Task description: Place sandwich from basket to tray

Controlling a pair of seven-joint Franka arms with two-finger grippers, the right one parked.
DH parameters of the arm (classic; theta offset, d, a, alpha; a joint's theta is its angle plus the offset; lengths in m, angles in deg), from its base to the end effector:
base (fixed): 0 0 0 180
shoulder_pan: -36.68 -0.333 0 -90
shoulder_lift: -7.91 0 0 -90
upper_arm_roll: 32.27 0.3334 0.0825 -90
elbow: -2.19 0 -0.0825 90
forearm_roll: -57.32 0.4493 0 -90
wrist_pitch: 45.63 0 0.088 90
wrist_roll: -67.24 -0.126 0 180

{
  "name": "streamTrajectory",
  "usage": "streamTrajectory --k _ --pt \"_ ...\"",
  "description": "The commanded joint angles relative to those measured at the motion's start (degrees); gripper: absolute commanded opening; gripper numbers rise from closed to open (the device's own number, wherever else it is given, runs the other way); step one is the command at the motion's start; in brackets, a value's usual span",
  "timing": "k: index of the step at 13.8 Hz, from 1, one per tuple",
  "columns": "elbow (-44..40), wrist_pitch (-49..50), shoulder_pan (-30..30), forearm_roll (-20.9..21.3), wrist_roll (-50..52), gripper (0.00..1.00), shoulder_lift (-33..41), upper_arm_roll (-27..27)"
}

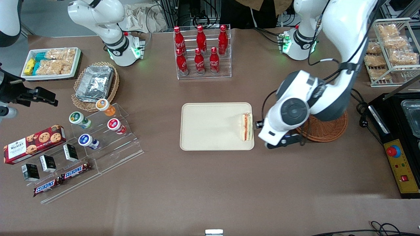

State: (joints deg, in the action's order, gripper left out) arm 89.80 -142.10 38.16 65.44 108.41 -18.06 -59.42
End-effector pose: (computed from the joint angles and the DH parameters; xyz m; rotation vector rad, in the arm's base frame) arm 0.6490 -0.2918 0.3746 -3.0176 -0.3048 0.3684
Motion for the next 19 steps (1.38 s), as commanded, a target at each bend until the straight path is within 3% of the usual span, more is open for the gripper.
streamTrajectory --k 1,4,7,14,19 --pt "3.8 2.0 -5.6 0.8 -8.2 1.0 5.5 -0.2" --pt "6.7 2.9 -9.8 0.8 -17.4 1.0 11.0 1.8" --pt "8.8 3.0 -4.9 0.0 -26.2 1.0 15.7 13.0" --pt "8.8 3.3 -1.2 -6.3 -43.7 1.0 23.4 27.9" --pt "5.1 3.9 -1.6 -7.2 -46.5 1.0 24.9 30.2"
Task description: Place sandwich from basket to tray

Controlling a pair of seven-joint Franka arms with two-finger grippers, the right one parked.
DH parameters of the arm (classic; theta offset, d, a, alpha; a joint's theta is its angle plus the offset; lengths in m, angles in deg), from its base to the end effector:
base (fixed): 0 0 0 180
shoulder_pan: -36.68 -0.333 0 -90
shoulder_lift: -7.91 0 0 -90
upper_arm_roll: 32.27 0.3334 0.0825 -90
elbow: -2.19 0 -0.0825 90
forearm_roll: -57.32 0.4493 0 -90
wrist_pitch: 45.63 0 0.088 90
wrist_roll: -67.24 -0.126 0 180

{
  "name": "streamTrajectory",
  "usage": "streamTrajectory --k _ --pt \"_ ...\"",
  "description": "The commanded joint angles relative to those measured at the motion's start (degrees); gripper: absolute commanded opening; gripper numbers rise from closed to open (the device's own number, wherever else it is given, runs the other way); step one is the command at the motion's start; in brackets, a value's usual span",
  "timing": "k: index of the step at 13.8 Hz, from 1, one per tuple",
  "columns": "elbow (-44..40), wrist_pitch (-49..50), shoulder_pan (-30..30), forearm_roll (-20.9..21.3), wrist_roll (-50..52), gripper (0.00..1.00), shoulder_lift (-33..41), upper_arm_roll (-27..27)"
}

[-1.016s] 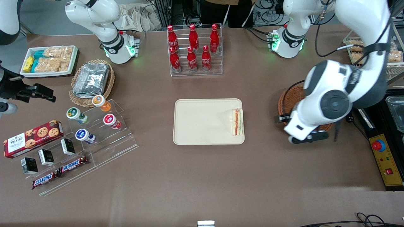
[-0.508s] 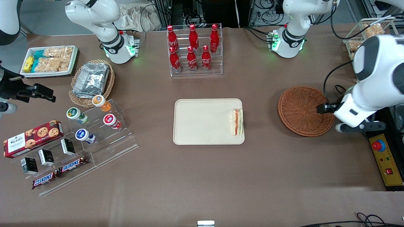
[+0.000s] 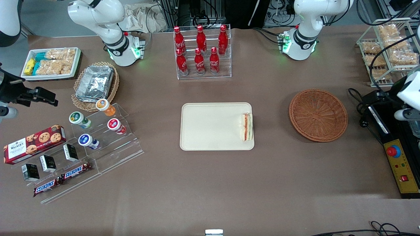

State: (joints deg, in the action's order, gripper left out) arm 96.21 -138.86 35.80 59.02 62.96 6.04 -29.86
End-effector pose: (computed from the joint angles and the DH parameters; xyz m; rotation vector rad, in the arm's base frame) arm 0.6296 0.0394 0.5696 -3.1127 0.0306 0.0753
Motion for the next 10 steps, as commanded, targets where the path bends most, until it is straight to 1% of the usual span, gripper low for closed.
streamTrajectory --k 1,10 --pt "-2.1 0.9 0.8 -0.7 -1.1 1.0 0.8 0.6" --pt "-2.9 1.8 0.7 -0.7 -0.6 1.0 0.5 0.4"
